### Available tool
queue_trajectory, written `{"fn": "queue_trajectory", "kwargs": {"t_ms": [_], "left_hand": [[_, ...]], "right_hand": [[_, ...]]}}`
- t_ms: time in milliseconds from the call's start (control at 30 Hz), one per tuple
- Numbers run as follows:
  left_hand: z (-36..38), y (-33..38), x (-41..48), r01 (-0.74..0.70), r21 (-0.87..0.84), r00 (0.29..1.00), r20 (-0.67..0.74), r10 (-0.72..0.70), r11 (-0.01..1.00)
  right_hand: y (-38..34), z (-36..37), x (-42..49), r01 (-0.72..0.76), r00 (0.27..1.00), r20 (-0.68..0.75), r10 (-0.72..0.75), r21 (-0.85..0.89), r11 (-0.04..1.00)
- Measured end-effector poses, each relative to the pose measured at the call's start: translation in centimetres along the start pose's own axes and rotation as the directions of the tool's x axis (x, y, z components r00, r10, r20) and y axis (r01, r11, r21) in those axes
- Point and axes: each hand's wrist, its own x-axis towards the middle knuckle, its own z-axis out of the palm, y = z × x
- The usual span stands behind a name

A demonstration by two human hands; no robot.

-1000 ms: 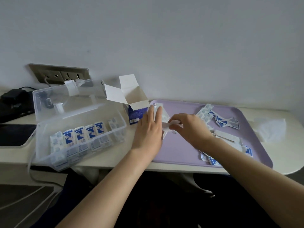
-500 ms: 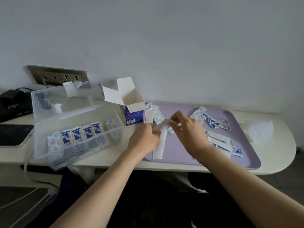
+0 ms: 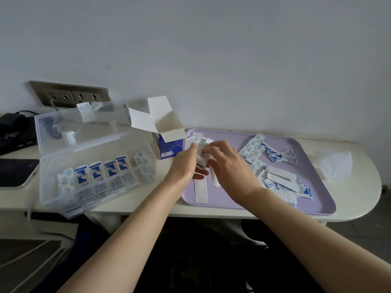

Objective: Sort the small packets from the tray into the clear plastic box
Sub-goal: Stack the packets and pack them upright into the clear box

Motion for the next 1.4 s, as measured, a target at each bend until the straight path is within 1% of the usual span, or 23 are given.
{"fn": "queue_trajectory", "kwargs": {"t_ms": [100,167,200,267,400,500,667,733,833,933,967,1000,1033,1100,1133,1167,1200,1233,1267,1300,1333,1367,1400], "left_hand": [[0.1,0.0,-0.1,-0.036,-0.006,0.999,0.034,0.037,0.999],[0.1,-0.2,-0.1,-0.099,0.052,0.994,0.06,0.096,0.994],[0.1,-0.4,-0.1,-0.116,0.071,0.991,0.068,0.111,0.991],[0.1,-0.6,-0.1,-0.134,0.1,0.989,0.07,0.127,0.986],[0.1,-0.9,-0.1,-0.165,0.138,0.986,0.018,0.164,0.977],[0.2,-1.0,-0.2,-0.174,0.135,0.985,0.026,0.172,0.975],[0.8,-1.4,-0.1,-0.128,0.174,0.991,0.052,0.121,0.976],[0.8,-1.5,0.1,-0.121,0.205,0.993,0.043,0.114,0.971],[0.8,-1.3,0.1,-0.14,0.212,0.99,0.02,0.139,0.967],[0.9,-0.9,-0.2,-0.167,0.219,0.986,0.054,0.159,0.961],[0.9,-1.0,-0.2,-0.167,0.226,0.985,0.077,0.154,0.96],[1.0,-1.0,-0.2,-0.168,0.242,0.984,0.1,0.147,0.956],[0.9,-1.1,-0.2,-0.172,0.272,0.983,0.117,0.145,0.947],[0.9,-1.3,-0.1,-0.2,0.317,0.977,0.133,0.165,0.927],[0.9,-1.3,-0.1,-0.216,0.319,0.974,0.13,0.184,0.923],[0.7,-1.3,-0.1,-0.234,0.332,0.971,0.121,0.204,0.914],[0.6,-1.4,-0.1,-0.258,0.379,0.966,0.108,0.234,0.889],[0.3,-1.6,-0.2,-0.291,0.483,0.956,0.103,0.276,0.826],[0.1,-1.8,-0.2,-0.324,0.636,0.937,0.111,0.332,0.701],[0.0,-2.1,-0.2,-0.335,0.783,0.912,0.129,0.389,0.525],[-0.2,-2.4,-0.2,-0.329,0.877,0.886,0.158,0.435,0.35],[-0.3,-2.6,-0.3,-0.321,0.916,0.868,0.184,0.461,0.239],[-0.2,-2.8,-0.3,-0.321,0.928,0.861,0.202,0.467,0.19]], "right_hand": [[-0.1,-0.3,0.1,-0.049,0.999,0.006,0.048,0.069,0.996],[-0.4,-0.6,0.3,-0.143,0.989,0.011,0.144,0.213,0.966],[-0.5,-0.8,0.4,-0.234,0.971,0.034,0.235,0.314,0.92],[-0.5,-1.2,0.6,-0.409,0.907,0.116,0.405,0.475,0.779],[0.7,-1.3,0.8,-0.576,0.794,0.185,0.579,0.532,0.62],[1.8,-1.3,0.9,-0.667,0.689,0.252,0.679,0.588,0.458],[1.8,-1.1,1.0,-0.667,0.621,0.365,0.693,0.71,0.224],[1.5,-0.8,1.1,-0.653,0.612,0.369,0.7,0.735,0.184],[1.5,-0.5,1.3,-0.686,0.597,0.337,0.728,0.685,0.246],[2.1,-0.4,1.5,-0.729,0.609,0.241,0.755,0.545,0.414],[2.2,-0.3,1.5,-0.728,0.613,0.226,0.757,0.534,0.43],[2.2,-0.4,1.5,-0.718,0.613,0.234,0.754,0.564,0.409],[2.0,-0.4,1.5,-0.701,0.613,0.271,0.742,0.62,0.352],[1.5,-0.6,1.6,-0.661,0.625,0.4,0.67,0.727,0.182],[1.3,-0.8,1.6,-0.653,0.638,0.453,0.623,0.746,0.127],[1.4,-0.9,1.7,-0.656,0.647,0.479,0.593,0.747,0.111],[1.4,-1.1,1.8,-0.661,0.648,0.482,0.59,0.741,0.121],[1.6,-1.1,1.8,-0.67,0.649,0.45,0.613,0.72,0.181],[2.0,-1.1,1.7,-0.673,0.668,0.374,0.643,0.672,0.309],[2.4,-1.1,1.6,-0.655,0.714,0.278,0.643,0.588,0.474],[2.6,-1.3,1.3,-0.606,0.78,0.203,0.592,0.484,0.631],[2.6,-1.3,1.0,-0.532,0.844,0.175,0.507,0.384,0.754],[2.6,-1.3,0.6,-0.461,0.887,0.191,0.421,0.3,0.835]]}}
